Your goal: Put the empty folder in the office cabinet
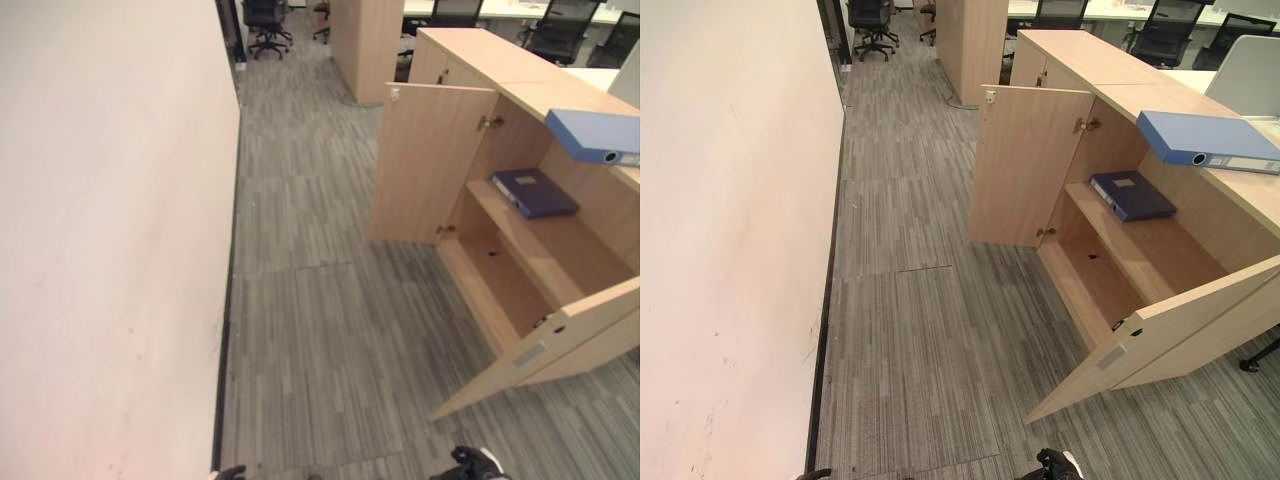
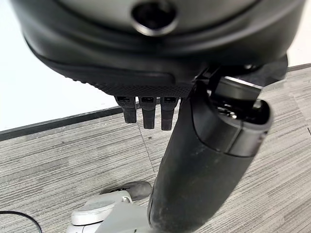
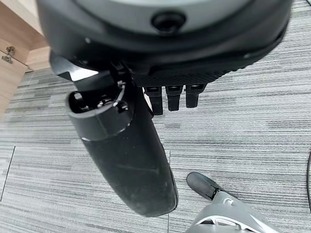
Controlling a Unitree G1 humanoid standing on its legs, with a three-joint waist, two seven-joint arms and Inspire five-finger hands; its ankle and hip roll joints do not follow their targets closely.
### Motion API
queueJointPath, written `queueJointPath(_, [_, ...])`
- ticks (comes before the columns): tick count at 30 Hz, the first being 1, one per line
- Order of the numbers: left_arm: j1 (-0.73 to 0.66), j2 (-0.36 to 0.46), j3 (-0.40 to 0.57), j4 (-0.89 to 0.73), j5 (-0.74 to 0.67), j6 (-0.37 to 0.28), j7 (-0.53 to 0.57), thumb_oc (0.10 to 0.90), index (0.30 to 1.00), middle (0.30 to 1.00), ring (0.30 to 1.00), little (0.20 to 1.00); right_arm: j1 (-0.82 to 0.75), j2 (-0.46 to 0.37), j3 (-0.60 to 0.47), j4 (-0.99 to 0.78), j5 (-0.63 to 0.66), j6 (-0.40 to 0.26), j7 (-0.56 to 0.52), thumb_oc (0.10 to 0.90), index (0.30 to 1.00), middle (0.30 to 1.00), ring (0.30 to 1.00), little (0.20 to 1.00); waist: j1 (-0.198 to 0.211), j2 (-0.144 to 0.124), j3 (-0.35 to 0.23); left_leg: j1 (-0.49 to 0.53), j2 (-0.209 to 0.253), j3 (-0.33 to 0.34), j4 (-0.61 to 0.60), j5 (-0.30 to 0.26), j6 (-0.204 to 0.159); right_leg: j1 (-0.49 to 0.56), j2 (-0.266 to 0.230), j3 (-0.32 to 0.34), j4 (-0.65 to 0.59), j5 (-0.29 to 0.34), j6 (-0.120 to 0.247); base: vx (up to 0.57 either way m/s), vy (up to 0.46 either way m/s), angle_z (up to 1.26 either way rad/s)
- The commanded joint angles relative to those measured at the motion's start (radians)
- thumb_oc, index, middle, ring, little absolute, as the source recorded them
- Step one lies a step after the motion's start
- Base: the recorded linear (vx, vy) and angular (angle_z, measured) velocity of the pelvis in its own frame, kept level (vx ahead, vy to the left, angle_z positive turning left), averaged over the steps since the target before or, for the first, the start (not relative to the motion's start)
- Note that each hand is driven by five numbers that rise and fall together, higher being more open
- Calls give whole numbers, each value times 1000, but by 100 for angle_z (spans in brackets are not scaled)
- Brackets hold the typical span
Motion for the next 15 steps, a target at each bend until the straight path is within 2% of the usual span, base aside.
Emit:
queueJointPath(1, [-82,34,-11,17,-18,-44,-8,800,900,900,900,900,-49,-49,26,29,-4,-27,-13,800,900,900,900,900,10,-6,0,19,104,-10,-3,-46,-108,26,-88,39,0,-95,129,22,-15,5])
queueJointPath(15, [-92,28,-25,28,-14,-38,-8,800,900,900,900,900,-43,-49,13,63,7,-20,-17,800,900,900,900,900,1,-3,-4,19,115,-29,-3,-43,-112,32,-73,45,0,-110,115,2,-4,0])
